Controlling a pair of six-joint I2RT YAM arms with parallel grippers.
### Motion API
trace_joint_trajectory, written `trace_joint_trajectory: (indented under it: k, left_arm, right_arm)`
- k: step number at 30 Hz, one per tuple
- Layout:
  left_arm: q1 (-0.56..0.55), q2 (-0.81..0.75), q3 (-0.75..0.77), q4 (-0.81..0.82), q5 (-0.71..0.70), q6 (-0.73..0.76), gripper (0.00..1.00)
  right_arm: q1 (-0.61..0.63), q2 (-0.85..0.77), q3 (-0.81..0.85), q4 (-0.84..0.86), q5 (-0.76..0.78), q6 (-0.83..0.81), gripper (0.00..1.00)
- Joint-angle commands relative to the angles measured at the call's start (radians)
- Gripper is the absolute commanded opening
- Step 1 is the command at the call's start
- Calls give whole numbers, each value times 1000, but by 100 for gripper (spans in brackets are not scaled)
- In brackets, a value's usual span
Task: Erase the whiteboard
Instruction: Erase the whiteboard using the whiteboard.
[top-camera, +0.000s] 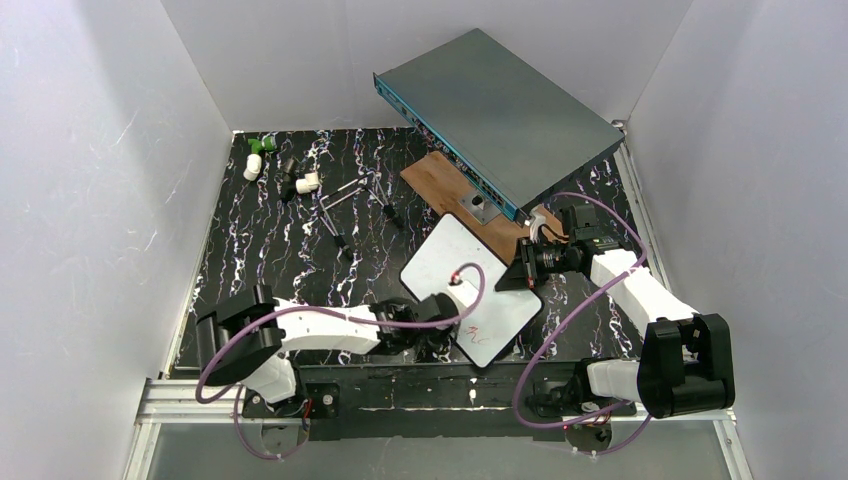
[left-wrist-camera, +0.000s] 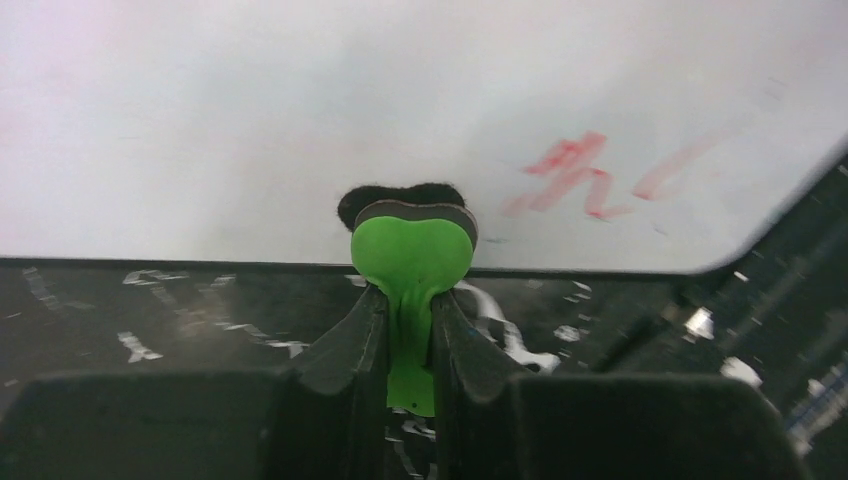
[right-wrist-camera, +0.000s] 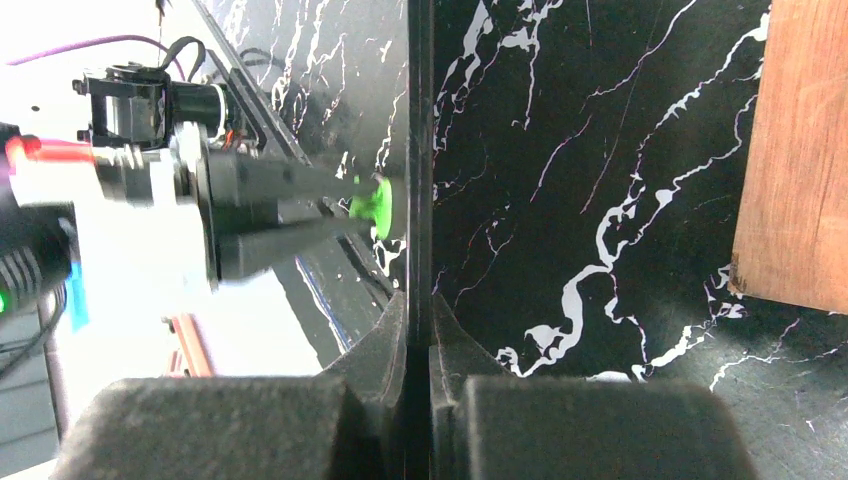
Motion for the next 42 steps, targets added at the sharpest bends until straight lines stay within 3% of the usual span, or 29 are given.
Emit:
trace_joint_trajectory:
  k: [1,7,9,15,25,29,35,39,42]
  left_arm:
    - [-120,69,57,13,28,20,0]
    - [-160,155,157,-69,-61,54,0]
    - [-132,129,140,-84,-106,59,0]
    - [-3,-3,38,-54,-72,20,0]
    - [-202,105,80,112,-11,149,0]
    - [-194,116,93,64,-98,154,0]
    - [-9,-1,-28,99,-46,44,0]
    - [-8,2,-18,90,7,59,0]
    - [-88,38,5,107,3,104,0]
  right_arm:
    - [9,-5,17,-9,-51,-13,1]
    - [9,-4,15,-7,-52,-13,1]
    - [9,-5,15,-8,-54,-13,1]
    - [10,-8,15,-9,-53,-13,1]
    - [9,-1,16,-8,-51,-13,1]
    - [10,-2,15,-7,-51,-13,1]
    - [9,-2,15,-8,-51,-13,1]
    - [10,-2,15,-7,-51,-12,1]
    - [10,-3,15,-6,-50,-12,1]
